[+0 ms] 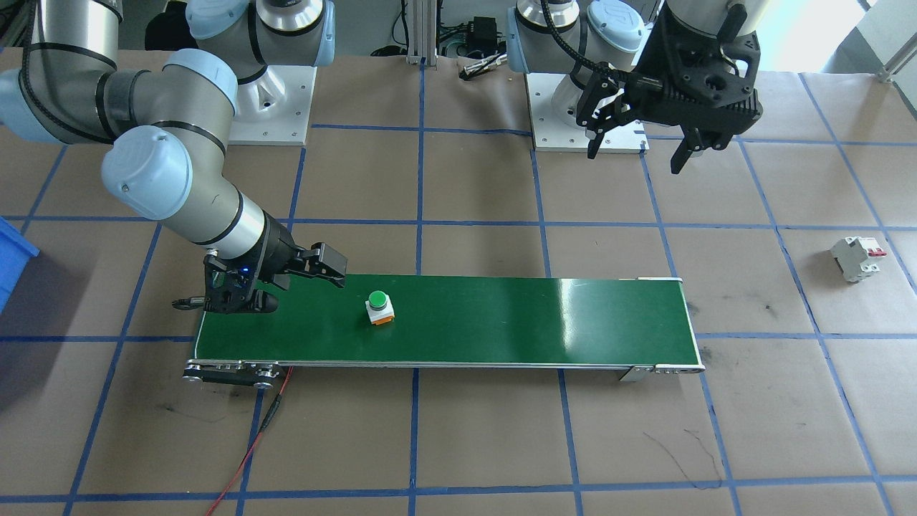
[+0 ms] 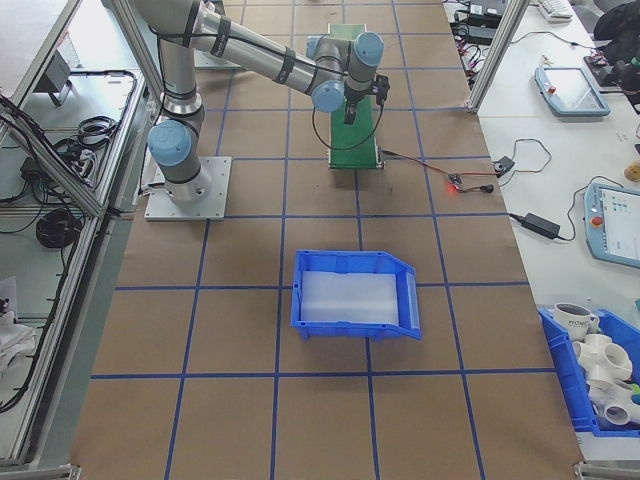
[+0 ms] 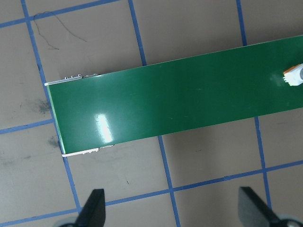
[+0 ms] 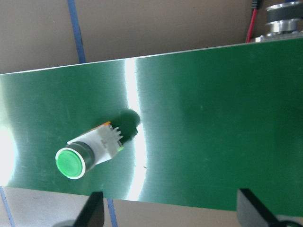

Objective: Move button from left to right

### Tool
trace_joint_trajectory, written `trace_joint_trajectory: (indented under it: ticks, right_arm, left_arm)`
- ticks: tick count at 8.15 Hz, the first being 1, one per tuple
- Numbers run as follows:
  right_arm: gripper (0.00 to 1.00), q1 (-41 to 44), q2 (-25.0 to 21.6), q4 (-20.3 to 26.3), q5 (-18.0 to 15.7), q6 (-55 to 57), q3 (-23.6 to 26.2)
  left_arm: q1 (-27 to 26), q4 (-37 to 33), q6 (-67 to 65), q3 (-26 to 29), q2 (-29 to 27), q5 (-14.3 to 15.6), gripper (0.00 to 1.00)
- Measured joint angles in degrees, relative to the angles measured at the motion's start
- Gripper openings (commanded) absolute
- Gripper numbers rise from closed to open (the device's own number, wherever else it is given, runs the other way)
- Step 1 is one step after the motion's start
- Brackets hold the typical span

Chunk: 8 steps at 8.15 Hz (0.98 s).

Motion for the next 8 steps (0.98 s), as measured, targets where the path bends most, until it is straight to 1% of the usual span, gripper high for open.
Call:
trace_joint_trajectory:
  ticks: [2,3,5,6,7,8]
  right_arm:
    - [1.0,2.25,0.85,-2.2,-0.17,2.16,-0.25]
    - [0.99,3.16,1.57,-3.12,-1.9,2.7,-0.25]
    - [0.82,3.86,3.13,-5.29,-7.27,1.87,-0.27]
    - [0.68,3.94,3.88,-5.88,-9.9,-0.2,-0.27]
    - [0.37,3.96,4.61,-6.12,-11.71,-2.51,-0.28]
    - [0.0,3.94,5.16,-6.12,-13.32,-6.22,-0.31]
  left_arm:
    - [0.0,0.04,0.05,0.0,0.01,0.01,1.0]
    - [0.0,0.02,0.07,0.0,0.02,0.01,1.0]
    - [0.0,0.04,0.22,-0.05,0.07,0.02,1.0]
    - [0.0,0.05,0.28,-0.07,0.07,0.02,1.0]
    - [0.0,0.05,0.31,-0.07,0.11,0.02,1.0]
    - [0.0,0.05,0.32,0.0,0.13,0.01,1.0]
